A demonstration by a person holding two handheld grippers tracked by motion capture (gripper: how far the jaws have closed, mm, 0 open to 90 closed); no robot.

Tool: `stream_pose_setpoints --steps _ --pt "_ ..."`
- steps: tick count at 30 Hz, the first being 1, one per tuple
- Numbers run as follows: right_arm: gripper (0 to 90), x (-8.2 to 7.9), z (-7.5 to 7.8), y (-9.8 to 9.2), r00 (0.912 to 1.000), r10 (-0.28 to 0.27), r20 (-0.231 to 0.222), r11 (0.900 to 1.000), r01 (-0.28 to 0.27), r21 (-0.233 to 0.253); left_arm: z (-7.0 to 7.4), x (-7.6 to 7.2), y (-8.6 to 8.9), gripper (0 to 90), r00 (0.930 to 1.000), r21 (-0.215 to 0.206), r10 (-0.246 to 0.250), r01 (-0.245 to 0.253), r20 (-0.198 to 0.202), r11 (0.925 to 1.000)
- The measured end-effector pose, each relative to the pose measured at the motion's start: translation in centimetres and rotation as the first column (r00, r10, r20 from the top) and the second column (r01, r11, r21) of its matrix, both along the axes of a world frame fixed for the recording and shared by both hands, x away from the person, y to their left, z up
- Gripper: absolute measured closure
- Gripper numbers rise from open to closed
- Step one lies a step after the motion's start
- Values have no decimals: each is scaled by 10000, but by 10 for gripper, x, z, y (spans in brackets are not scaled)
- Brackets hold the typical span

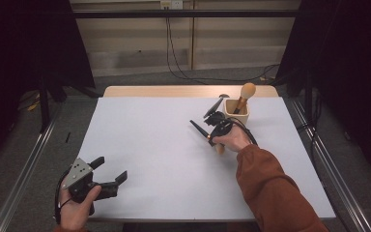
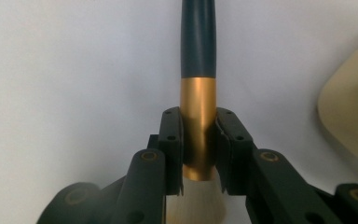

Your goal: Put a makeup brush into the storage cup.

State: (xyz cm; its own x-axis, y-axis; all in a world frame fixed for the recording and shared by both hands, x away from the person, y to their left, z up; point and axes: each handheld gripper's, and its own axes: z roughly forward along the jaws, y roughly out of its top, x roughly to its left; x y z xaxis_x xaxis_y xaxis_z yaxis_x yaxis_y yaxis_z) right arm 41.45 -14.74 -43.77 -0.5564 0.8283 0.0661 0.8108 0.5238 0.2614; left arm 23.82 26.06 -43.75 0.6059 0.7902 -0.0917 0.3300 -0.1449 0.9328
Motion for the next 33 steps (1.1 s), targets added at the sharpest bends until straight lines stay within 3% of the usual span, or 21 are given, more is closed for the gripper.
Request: stream_pose_setpoints --steps 12,21,25,30,33 --pt "742 -11 11 -15 9929 89 1183 9948 -208 999 0 0 0 32 10000 2 65 -65 -21 10000" --pt "741 -21 16 -24 9709 -14 2394 9829 -428 1793 0 0 0 30 10000 1 90 -90 -40 10000" --pt "742 -24 18 -28 9565 -122 2915 9718 -573 2286 0 0 0 30 10000 14 85 -85 -24 10000" --pt "741 -28 19 -32 9464 -301 3217 9567 -660 2835 0 0 0 30 10000 -24 72 -72 17 10000" --pt "741 -30 18 -36 9401 -566 3363 9422 -611 3294 0 0 0 30 10000 -13 45 -45 44 10000"
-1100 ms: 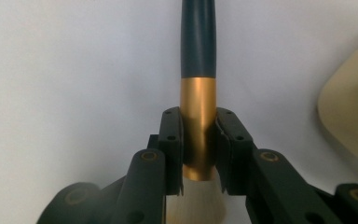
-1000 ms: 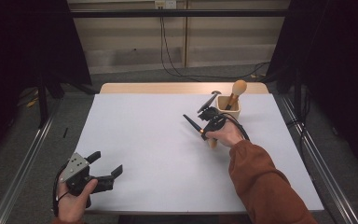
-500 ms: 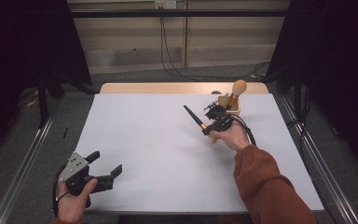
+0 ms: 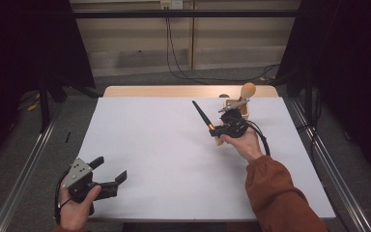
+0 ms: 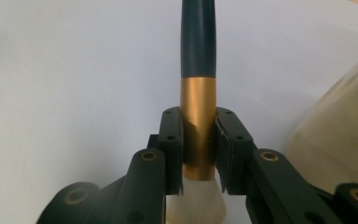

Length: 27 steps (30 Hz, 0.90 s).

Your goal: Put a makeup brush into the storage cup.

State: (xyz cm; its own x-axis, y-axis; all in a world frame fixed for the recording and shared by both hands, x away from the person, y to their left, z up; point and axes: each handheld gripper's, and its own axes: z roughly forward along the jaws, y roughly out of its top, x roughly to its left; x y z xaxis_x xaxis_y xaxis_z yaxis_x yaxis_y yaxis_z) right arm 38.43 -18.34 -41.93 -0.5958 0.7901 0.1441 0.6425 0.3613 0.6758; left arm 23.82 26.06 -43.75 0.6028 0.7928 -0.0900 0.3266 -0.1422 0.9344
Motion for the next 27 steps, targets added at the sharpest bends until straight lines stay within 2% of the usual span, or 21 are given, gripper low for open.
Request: stream_pose_setpoints --steps 8,12,18,21,23,27 --pt "741 -9 0 -11 9965 14 839 9939 -106 1095 0 0 0 30 10000 -75 -12 12 0 10000" --pt "741 -14 1 -18 9955 136 937 9869 -284 1589 1 0 -1 30 10000 -51 -53 53 22 10000" --pt "741 -23 3 -25 9923 415 1166 9789 -638 1942 1 0 -2 30 9998 21 -172 172 42 9998" --pt "741 -28 5 -28 9890 701 1300 9695 -982 2247 1 0 -2 30 9997 -33 -240 240 56 9997" --pt "741 -30 5 -28 9889 904 1178 9634 -1168 2413 1 0 -3 29 9996 -68 -269 269 84 9996" --pt "740 -36 4 -27 9847 1284 1175 9614 -1527 2288 2 0 -3 29 9993 -8 -347 347 140 9994"
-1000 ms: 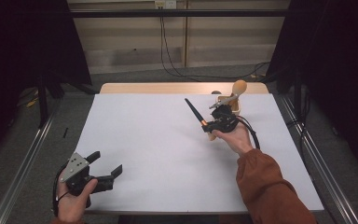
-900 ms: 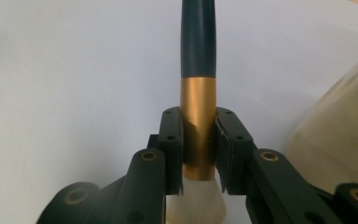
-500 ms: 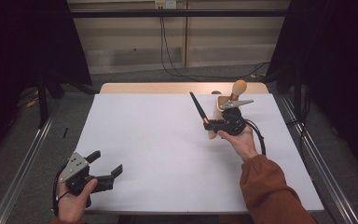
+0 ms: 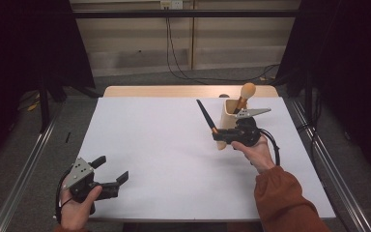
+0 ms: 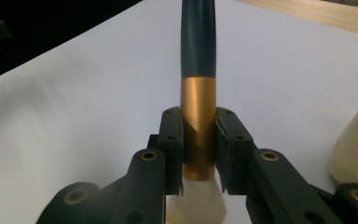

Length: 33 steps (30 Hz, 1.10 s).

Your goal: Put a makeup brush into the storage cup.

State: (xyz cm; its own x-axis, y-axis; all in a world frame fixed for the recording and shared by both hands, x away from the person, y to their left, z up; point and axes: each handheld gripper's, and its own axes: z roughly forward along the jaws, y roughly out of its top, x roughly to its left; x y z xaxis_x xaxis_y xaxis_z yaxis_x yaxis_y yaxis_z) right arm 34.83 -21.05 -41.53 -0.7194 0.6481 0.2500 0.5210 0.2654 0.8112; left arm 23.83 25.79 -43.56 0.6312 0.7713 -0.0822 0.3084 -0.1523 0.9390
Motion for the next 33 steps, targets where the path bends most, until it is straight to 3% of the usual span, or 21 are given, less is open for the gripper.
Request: stream_pose_setpoints --steps 11,20,33 --pt "741 -11 -3 8 9947 1029 25 9947 -1029 23 1 -1 -1 25 10000 -41 -37 37 16 10000" --pt "740 -18 -2 23 9828 1845 10 9826 -1845 -214 3 -3 -6 20 9982 88 -600 601 -31 9982" --pt "741 -32 1 40 9534 3011 -170 9501 -3015 -802 5 -3 -22 21 9871 342 -1595 1599 -154 9865"
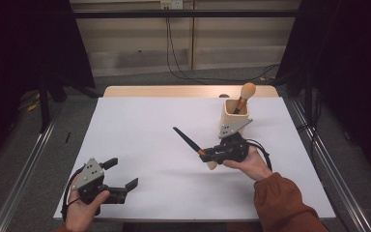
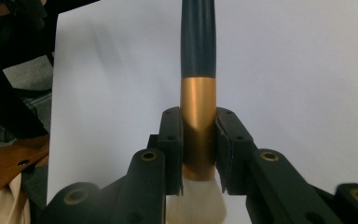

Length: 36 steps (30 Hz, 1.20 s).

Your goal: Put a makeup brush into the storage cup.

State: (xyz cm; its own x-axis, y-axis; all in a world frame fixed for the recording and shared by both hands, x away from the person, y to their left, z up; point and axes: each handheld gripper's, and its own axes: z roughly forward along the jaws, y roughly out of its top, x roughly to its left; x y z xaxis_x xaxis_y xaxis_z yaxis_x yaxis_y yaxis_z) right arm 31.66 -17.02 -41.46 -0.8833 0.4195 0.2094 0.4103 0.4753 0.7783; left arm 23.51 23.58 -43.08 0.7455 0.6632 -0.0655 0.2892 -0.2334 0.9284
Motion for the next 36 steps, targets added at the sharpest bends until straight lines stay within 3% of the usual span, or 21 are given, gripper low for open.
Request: stream_pose_setpoints --steps 14,20,27,34,36 --pt "741 -3 -3 11 9947 984 -291 9916 -1005 -809 8 5 -22 21 9971 419 -755 754 -4 9963" --pt "741 -1 -6 17 9916 1197 -483 9819 -1254 -1417 10 9 -31 21 9951 476 -980 986 -138 9940" --pt "741 -1 -6 29 9809 1817 -699 9645 -1916 -1818 14 14 -39 20 9921 663 -1239 1250 -215 9899" --pt "741 -6 -2 35 9748 2162 -554 9561 -2229 -1903 13 14 -45 20 9883 877 -1505 1522 -258 9845" --pt "741 -9 -2 39 9707 2335 -569 9476 -2403 -2104 14 13 -47 20 9858 973 -1647 1673 -341 9811"
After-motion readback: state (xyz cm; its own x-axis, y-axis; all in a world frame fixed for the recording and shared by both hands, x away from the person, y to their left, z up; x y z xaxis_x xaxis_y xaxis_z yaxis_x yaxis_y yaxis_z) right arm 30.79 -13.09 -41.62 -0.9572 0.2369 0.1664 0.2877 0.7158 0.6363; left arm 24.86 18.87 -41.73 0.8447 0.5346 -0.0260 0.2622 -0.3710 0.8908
